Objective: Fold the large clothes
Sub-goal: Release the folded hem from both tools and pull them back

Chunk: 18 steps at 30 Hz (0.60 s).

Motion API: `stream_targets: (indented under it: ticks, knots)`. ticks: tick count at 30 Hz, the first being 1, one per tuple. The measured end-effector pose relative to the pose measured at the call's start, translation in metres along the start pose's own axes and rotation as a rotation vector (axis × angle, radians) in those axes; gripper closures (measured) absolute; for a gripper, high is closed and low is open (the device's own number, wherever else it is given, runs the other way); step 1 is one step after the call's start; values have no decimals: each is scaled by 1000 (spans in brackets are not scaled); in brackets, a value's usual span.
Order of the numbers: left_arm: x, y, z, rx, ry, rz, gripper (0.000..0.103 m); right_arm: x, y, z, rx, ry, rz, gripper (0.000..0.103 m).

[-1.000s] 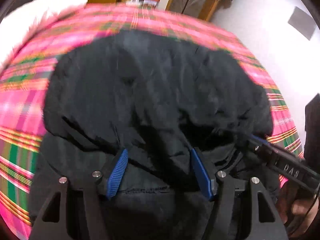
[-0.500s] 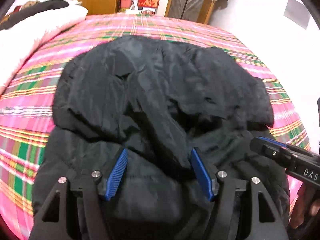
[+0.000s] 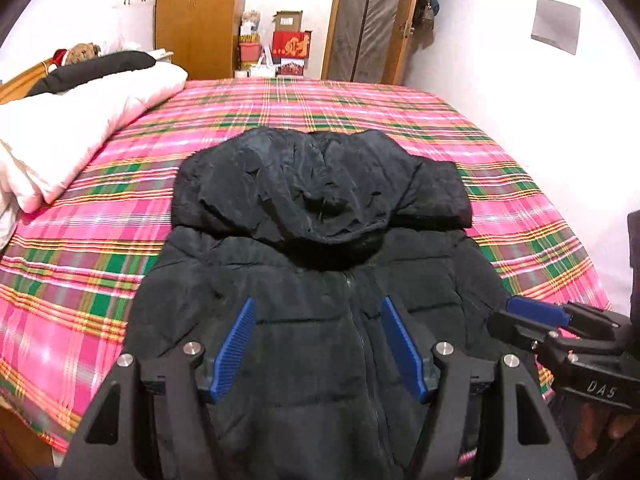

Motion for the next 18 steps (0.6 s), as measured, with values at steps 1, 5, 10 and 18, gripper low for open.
stream_targets:
  ticks: [1,5,10,18]
  knots:
    - [0,-3,-8,-6,4,0,35,0,-5,-4,-2,-5,-2,56]
    - [0,-15,-27,-16,23,-4,35,-7,-25,-20,0,-19,17,56]
    - [2,-32,-34,0,47,-5,35,-21,-44,-34,3,-47,54,56]
    - [10,-53,-29,43,86,-14,35,-40,-56,-42,0,-124,72,56]
Point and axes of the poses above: each gripper's, at about its wrist camera, not at the fingertips, and z roughly the way its jaws point, x to its left, y to its top, the point moved 4 cm from there along z, roughly the way its jaws point, and after that the axes turned 1 degree about -z, right-handed, at the moved point
